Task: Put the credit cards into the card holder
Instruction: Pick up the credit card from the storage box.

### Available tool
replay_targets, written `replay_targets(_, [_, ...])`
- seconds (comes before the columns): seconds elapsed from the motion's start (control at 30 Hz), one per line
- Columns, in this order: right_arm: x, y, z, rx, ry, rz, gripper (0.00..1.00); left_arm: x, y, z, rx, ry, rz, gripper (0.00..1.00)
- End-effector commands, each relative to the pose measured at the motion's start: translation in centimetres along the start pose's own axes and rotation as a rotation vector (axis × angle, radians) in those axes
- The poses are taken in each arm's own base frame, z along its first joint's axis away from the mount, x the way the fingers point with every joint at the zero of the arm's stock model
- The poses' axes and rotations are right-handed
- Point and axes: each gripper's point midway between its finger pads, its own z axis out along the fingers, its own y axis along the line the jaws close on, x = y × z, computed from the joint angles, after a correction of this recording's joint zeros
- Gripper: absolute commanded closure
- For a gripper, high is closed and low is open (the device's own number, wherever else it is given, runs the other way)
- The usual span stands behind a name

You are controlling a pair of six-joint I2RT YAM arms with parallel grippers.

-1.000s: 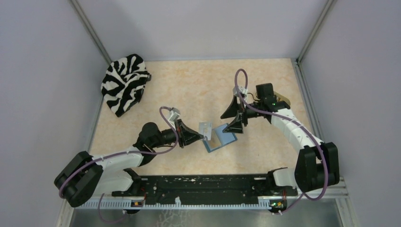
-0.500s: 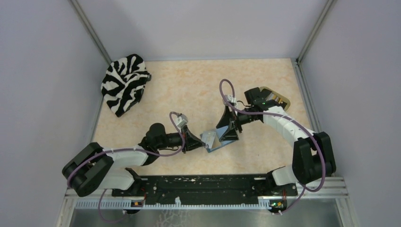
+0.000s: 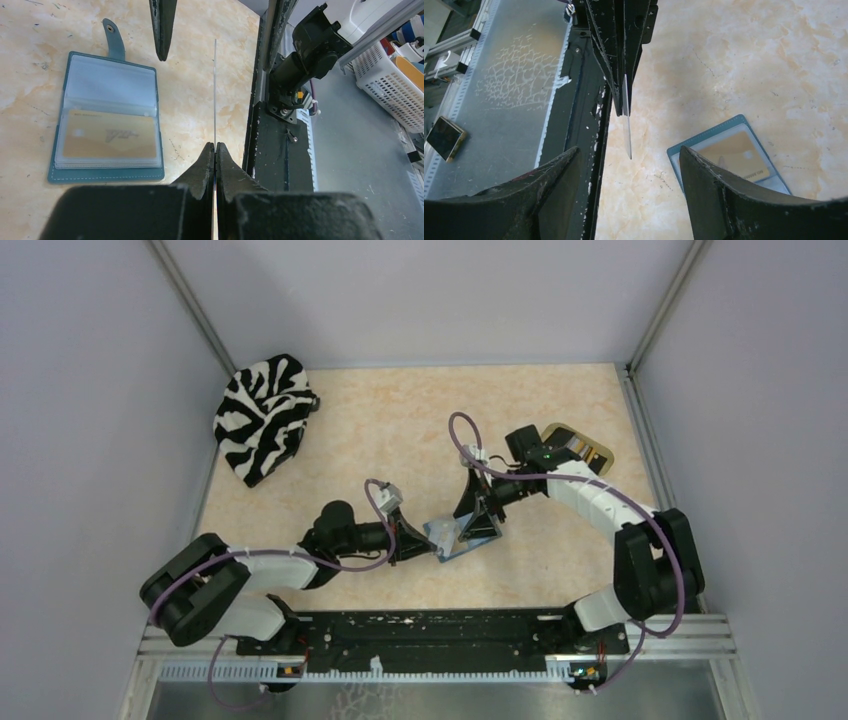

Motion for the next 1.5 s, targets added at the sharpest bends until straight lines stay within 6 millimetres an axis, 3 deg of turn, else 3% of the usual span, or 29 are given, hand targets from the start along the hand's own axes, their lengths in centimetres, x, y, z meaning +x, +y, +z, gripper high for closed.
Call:
replay_targets(0.0, [-1.7,-0.4,0.7,-0.001,-0.001,-0.045,0.32,-1.6,-0.6,0.7,0.043,-0.034,0.063,1.0])
replay_targets(0.1, [-1.7,-0.4,1.6,-0.011,0.012,-0.004,0.4,-1.8,-0.6,0.9,0.047,-0.034,0.062,1.0])
replay_targets(0.23, [-2.1,0.0,2.3,-0.035,0.022,0.007,0.69,-1.9,-0.6,1.1,0.053,-0.032,0.055,1.0])
replay_targets(0.33, [-2.5,0.1,2.3,-0.042,0.019,0.017,0.81,-1.9,-0.6,1.1,0.052,-0.032,0.053,1.0])
replay_targets(0.9, [-2.7,0.4,1.6,-0.035,0.064,-0.012,0.82,-2.2,-0.5,0.5,0.011,-0.051,0.054,1.0])
replay_targets(1.1, [-3.0,0.6,1.5,-0.039,0.056,-0.013,0.92,-2.1,-0.4,0.4,0.006,-0.051,0.051,1.0])
replay_targets(1.47, [-3.6,0.3,0.6,-0.027,0.021,-0.001,0.93,-2.1,-0.2,0.4,-0.006,-0.052,0.047,1.0])
